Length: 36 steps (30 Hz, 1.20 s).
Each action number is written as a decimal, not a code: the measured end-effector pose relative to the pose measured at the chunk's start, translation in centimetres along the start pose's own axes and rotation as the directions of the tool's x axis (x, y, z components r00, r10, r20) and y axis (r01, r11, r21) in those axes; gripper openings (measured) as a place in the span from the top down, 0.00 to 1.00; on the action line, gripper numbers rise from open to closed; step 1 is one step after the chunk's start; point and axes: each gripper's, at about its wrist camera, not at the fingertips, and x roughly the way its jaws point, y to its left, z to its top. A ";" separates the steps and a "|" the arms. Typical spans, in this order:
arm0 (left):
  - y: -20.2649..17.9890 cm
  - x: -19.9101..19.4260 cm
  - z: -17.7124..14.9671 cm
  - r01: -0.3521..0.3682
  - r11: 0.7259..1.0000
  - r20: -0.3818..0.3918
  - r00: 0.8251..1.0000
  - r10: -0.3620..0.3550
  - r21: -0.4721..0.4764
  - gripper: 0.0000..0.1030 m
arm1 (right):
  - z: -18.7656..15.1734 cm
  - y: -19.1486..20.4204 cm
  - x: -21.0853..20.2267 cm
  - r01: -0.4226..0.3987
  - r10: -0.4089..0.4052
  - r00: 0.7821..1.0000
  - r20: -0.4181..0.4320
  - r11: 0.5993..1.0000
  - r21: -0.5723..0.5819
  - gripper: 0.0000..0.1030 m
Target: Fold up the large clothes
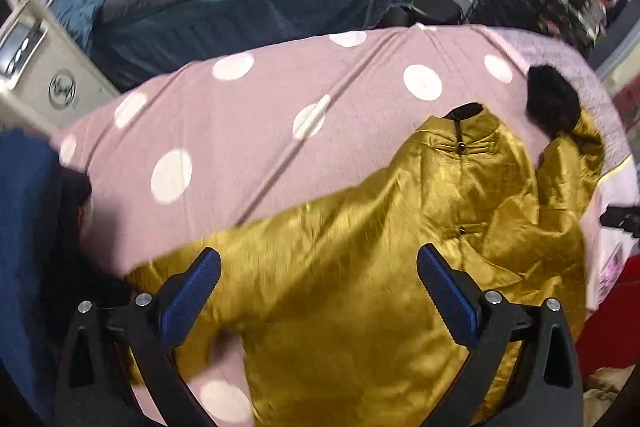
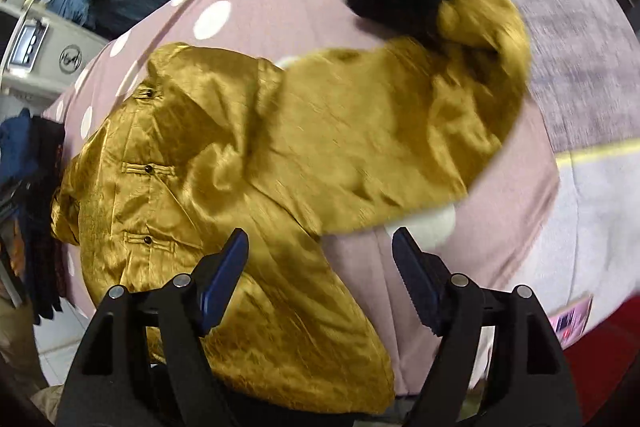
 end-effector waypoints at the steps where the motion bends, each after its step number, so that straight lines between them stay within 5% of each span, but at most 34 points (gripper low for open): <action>1: -0.3 1.0 0.8 -0.013 1.000 -0.009 1.000 0.014 0.026 0.06 | 0.6 1.2 1.0 0.008 -0.008 1.000 0.003 0.999 -0.035 0.21; 5: -1.6 4.9 3.6 -0.016 0.995 -0.045 0.999 0.021 0.100 0.06 | 3.8 5.6 3.0 0.047 -0.046 0.999 0.009 0.979 -0.197 0.20; 11: -4.2 9.5 5.2 0.029 0.985 -0.110 0.994 -0.010 0.172 0.06 | 8.1 10.6 8.9 0.129 -0.153 0.988 -0.021 0.893 -0.431 0.17; 16: -5.1 13.8 4.3 0.091 0.987 -0.220 0.974 -0.061 0.130 0.06 | 9.8 10.4 16.1 0.135 -0.223 0.965 -0.139 0.874 -0.466 0.16; 18: -5.2 15.2 3.4 0.098 0.990 -0.245 0.967 -0.071 0.102 0.06 | 9.3 9.9 18.4 0.138 -0.244 0.953 -0.177 0.874 -0.466 0.04; 21: -4.9 16.8 2.3 0.097 0.994 -0.264 0.961 -0.078 0.059 0.06 | 8.1 10.5 18.5 0.183 -0.244 0.968 -0.060 0.848 -0.497 0.04; 25: -4.7 17.1 1.8 0.087 0.996 -0.248 0.965 -0.082 0.012 0.09 | 7.3 10.0 17.9 0.197 -0.227 0.974 -0.009 0.861 -0.468 0.05; 28: -5.2 16.1 1.6 0.076 0.996 -0.240 0.969 -0.065 0.041 0.26 | 6.1 9.9 17.0 0.208 -0.211 0.977 0.045 0.865 -0.457 0.21; 30: -5.7 15.3 1.5 0.066 0.995 -0.220 0.974 -0.050 0.068 0.40 | 4.5 10.1 15.6 0.228 -0.204 0.974 0.103 0.850 -0.474 0.56; 32: -6.3 14.1 1.2 0.044 0.994 -0.195 0.981 -0.024 0.100 0.61 | 3.2 10.8 15.0 0.255 -0.213 0.967 0.139 0.824 -0.506 0.73; 36: -6.3 11.0 0.1 0.071 0.995 -0.143 0.988 -0.060 0.073 0.85 | 1.6 10.7 12.4 0.258 -0.191 0.963 0.189 0.850 -0.460 0.87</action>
